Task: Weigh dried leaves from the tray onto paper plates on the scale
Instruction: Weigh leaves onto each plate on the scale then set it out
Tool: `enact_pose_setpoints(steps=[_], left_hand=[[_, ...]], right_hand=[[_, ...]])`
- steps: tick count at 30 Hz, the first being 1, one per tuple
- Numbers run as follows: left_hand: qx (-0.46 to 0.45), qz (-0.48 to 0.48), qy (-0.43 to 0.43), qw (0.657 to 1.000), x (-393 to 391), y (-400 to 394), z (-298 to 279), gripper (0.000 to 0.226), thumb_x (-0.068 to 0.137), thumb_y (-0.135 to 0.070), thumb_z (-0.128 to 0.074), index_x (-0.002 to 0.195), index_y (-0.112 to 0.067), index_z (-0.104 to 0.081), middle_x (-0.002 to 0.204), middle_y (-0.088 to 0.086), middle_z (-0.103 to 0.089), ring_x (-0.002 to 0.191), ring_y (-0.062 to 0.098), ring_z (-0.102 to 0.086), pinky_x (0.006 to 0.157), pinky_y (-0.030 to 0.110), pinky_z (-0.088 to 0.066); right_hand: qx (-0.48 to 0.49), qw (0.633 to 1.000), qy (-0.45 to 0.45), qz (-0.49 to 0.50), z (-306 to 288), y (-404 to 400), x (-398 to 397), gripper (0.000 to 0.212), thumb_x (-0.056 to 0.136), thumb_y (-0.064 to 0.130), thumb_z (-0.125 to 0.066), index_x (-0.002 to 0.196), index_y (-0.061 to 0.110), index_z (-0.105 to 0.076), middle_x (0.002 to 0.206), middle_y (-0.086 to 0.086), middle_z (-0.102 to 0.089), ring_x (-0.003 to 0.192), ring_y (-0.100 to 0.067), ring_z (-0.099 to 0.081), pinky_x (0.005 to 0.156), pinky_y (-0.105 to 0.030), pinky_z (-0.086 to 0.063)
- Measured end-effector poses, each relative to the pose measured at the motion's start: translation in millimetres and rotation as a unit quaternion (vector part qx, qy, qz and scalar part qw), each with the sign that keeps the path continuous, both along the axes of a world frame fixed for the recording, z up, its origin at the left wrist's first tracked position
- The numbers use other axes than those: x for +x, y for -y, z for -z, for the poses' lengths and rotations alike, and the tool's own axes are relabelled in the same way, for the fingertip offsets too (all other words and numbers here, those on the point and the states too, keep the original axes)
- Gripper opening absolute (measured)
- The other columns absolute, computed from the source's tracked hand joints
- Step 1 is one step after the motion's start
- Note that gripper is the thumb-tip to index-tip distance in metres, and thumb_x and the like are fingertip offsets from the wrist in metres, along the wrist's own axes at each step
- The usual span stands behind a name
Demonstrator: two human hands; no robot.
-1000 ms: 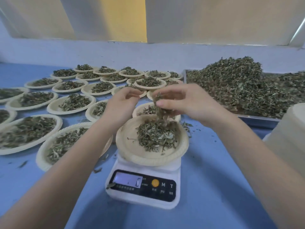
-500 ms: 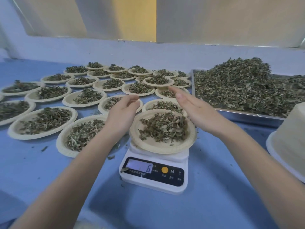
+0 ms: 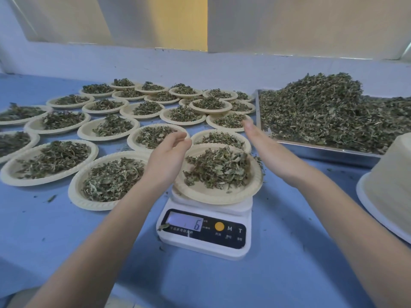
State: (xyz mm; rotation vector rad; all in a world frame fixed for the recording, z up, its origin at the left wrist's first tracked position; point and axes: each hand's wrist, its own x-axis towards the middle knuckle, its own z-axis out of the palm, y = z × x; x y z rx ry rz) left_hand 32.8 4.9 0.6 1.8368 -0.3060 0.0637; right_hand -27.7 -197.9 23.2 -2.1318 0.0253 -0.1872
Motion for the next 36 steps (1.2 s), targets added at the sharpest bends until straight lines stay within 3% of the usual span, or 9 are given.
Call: enact_pose_setpoints(steps=[10,15,19,23,25,28,31,33,36], left_hand=[[-0.012,0.007,-0.009,1.000,0,0,3,0.036,0.095,-0.034,-0.051,0.129,-0.023,-0.054,0.122,-0.011,-0.055,0.112,0.009,-0.050,0.094,0.028,-0.035],[-0.024,0.005,-0.027,0.999,1,0,5,0.035,0.094,-0.032,-0.052,0.127,-0.022,-0.055,0.122,-0.009,-0.056,0.112,0.012,-0.052,0.091,0.028,-0.035],[-0.083,0.008,-0.078,0.993,3,-4,5,0.022,0.094,-0.028,-0.052,0.114,-0.023,-0.060,0.121,-0.001,-0.061,0.116,0.021,-0.055,0.104,0.044,-0.039],[-0.114,0.003,-0.089,0.989,5,-5,9,0.019,0.093,-0.029,-0.054,0.110,-0.026,-0.061,0.119,-0.001,-0.062,0.112,0.020,-0.057,0.103,0.047,-0.042],[-0.125,0.007,-0.094,0.988,5,-5,10,0.026,0.089,-0.033,-0.056,0.113,-0.026,-0.062,0.121,-0.001,-0.062,0.114,0.021,-0.057,0.103,0.048,-0.041],[-0.144,0.018,-0.104,0.984,4,-5,11,0.032,0.074,-0.043,-0.060,0.104,-0.033,-0.064,0.121,-0.002,-0.063,0.114,0.022,-0.058,0.102,0.048,-0.042],[-0.146,0.038,-0.106,0.983,5,-5,13,0.038,0.070,-0.051,-0.060,0.104,-0.036,-0.063,0.122,-0.006,-0.063,0.115,0.022,-0.058,0.102,0.050,-0.041],[-0.136,0.049,-0.099,0.984,6,-4,13,0.042,0.068,-0.055,-0.059,0.107,-0.038,-0.062,0.123,-0.008,-0.062,0.116,0.022,-0.057,0.102,0.051,-0.040],[-0.137,0.053,-0.089,0.985,4,-3,12,0.044,0.066,-0.057,-0.058,0.106,-0.039,-0.061,0.124,-0.008,-0.061,0.116,0.021,-0.057,0.102,0.051,-0.040]], right_hand=[[-0.015,1.000,-0.007,-0.001,1,3,-1,0.067,0.087,0.073,-0.021,0.148,0.045,-0.016,0.142,0.037,-0.017,0.124,0.015,-0.013,0.104,-0.023,-0.011],[-0.040,0.999,0.004,0.013,0,5,2,0.065,0.092,0.065,-0.021,0.150,0.035,-0.019,0.156,0.021,-0.015,0.140,0.004,-0.011,0.118,-0.034,-0.010],[-0.073,0.996,0.035,0.039,2,11,6,0.063,0.095,0.060,-0.023,0.150,0.028,-0.027,0.156,0.014,-0.021,0.142,-0.003,-0.016,0.114,-0.031,-0.014],[-0.233,0.960,0.111,0.110,3,31,25,0.046,0.101,0.039,-0.036,0.137,0.012,-0.048,0.139,-0.003,-0.047,0.129,-0.016,-0.039,0.092,-0.020,-0.025],[-0.311,0.932,0.119,0.146,3,51,39,0.033,0.100,0.027,-0.041,0.111,0.003,-0.061,0.112,-0.012,-0.057,0.108,-0.026,-0.049,0.081,-0.025,-0.030],[-0.378,0.899,-0.002,0.221,1,85,58,0.038,0.098,0.027,-0.036,0.082,0.002,-0.059,0.091,-0.018,-0.054,0.091,-0.034,-0.052,0.078,-0.036,-0.041],[-0.409,0.861,-0.189,0.236,-2,102,72,0.053,0.102,0.038,-0.027,0.124,0.001,-0.056,0.133,-0.023,-0.050,0.121,-0.037,-0.047,0.101,-0.042,-0.039],[-0.383,0.864,-0.257,0.202,-7,103,77,0.051,0.102,0.039,-0.031,0.136,0.005,-0.047,0.148,-0.017,-0.038,0.132,-0.033,-0.039,0.105,-0.038,-0.033],[-0.386,0.866,-0.272,0.165,-19,103,82,0.029,0.093,0.035,-0.053,0.106,0.010,-0.060,0.119,-0.013,-0.058,0.098,-0.028,-0.055,0.077,-0.033,-0.043]])
